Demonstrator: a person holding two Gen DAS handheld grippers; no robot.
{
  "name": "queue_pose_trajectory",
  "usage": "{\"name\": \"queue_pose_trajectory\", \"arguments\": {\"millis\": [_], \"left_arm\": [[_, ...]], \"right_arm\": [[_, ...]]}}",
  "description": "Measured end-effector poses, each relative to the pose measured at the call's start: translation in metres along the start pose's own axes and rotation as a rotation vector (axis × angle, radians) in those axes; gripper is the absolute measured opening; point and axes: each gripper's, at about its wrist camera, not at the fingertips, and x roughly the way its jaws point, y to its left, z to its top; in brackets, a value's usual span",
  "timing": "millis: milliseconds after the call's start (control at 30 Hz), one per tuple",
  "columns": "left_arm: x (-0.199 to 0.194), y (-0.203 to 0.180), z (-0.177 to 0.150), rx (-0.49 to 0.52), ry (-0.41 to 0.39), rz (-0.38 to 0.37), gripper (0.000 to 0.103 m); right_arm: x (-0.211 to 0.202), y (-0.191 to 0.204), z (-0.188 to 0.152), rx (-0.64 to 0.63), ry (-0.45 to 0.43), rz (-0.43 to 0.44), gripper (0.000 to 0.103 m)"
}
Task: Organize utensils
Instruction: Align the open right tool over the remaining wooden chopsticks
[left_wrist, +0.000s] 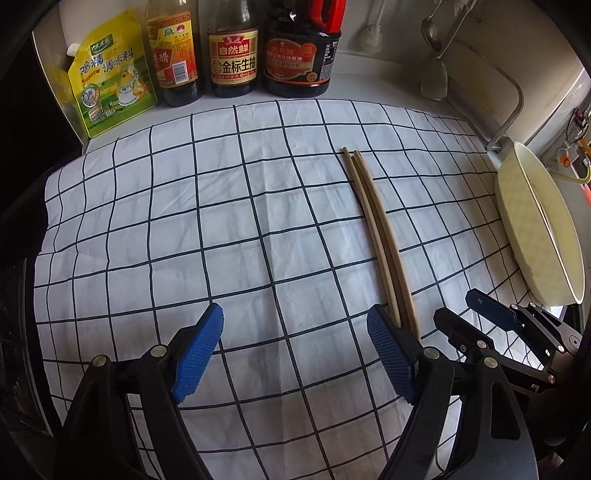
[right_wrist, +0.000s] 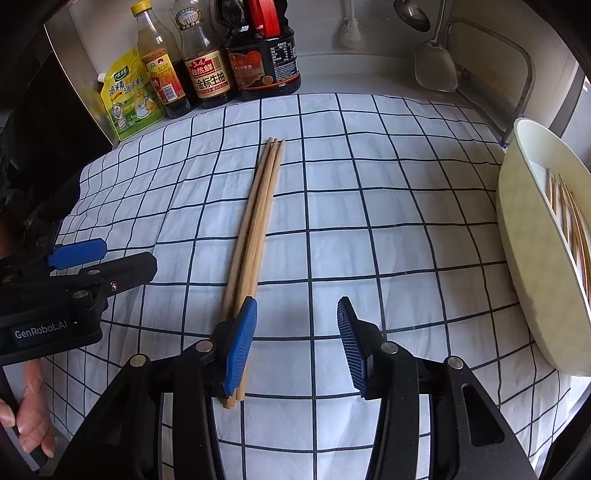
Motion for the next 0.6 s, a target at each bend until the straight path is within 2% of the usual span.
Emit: {"name": "queue_pose_trajectory", "arguments": {"millis": [133,400,600], "left_arm": [[0.002,0.005,-0.001,-0.011,0.006,0.003,0.079],[0.005,0.010,-0.001,-0.031,0.013,-0.003,0.079],[0.009,0.000,0.000,-0.023,0.016,-0.020,0.079]], "right_arm": [[0.002,0.004,0.003,0.003,-0.006,0.039,0.044],[0.015,0.012,0.006,-0.018,0.017,0.030,0.044],[0.018,0.007,0.006,-0.011,0.009,0.012,0.044]]}}
